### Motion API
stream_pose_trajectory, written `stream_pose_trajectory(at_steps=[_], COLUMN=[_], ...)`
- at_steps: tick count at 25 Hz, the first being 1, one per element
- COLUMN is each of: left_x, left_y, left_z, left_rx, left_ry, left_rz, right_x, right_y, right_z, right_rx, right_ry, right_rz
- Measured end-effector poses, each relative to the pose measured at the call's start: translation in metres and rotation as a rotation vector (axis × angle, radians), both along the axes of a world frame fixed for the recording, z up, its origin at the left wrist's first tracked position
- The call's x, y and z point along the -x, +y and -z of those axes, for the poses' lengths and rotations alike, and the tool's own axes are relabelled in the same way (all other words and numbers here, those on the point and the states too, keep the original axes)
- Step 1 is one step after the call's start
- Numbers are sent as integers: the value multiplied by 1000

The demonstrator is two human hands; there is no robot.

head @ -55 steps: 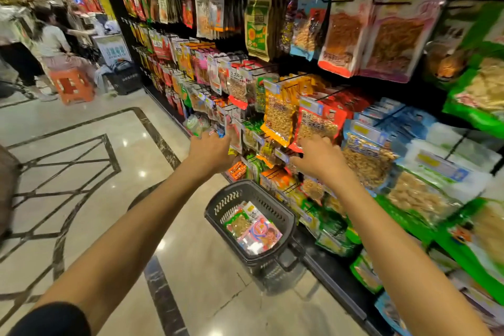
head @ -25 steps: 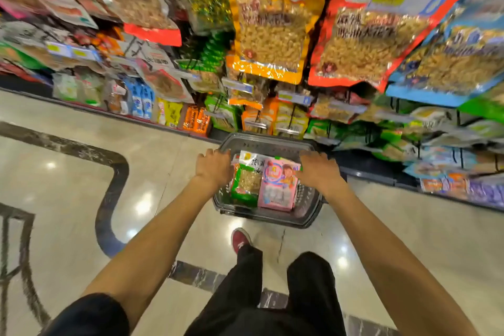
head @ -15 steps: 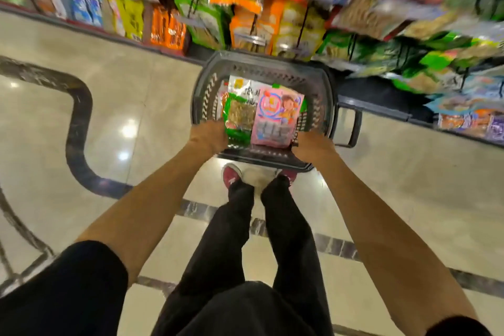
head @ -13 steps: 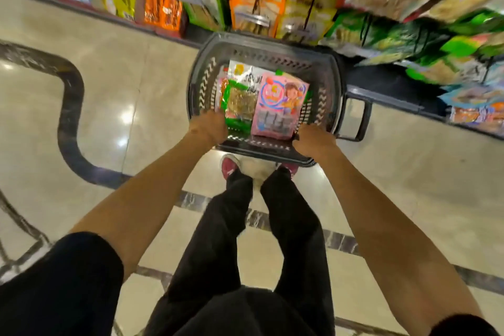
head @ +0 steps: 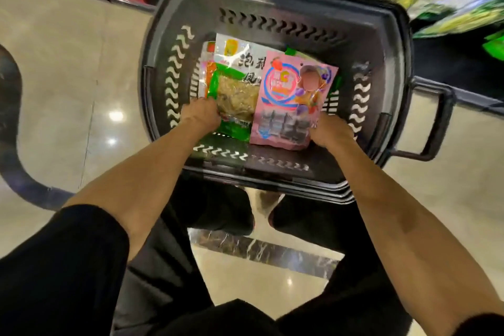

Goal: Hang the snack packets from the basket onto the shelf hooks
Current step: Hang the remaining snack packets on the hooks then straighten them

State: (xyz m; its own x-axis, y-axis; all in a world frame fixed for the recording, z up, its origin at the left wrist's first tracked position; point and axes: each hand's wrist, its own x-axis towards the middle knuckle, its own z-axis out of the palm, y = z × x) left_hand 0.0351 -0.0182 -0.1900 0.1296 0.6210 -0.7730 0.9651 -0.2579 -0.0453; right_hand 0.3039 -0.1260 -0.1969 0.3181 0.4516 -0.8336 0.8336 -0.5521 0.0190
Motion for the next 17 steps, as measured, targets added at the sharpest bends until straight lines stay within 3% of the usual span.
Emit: stream_pose_trajectory(at_steps=[8, 11, 17], left_x=[-2, 0, 7], left_y=[22, 23, 21], left_z=[91, 100, 72], left_rx=[-53, -99, 257], left_ry=[-388, -418, -597], left_rz=[-638, -822, -1049], right_x=[4, 5, 10], right_y=[-1, -2, -12], right_z=[70, 70, 61], right_rx=[-197, -254, -341], right_ry=[145, 88, 221], right_rz=[576, 746, 919])
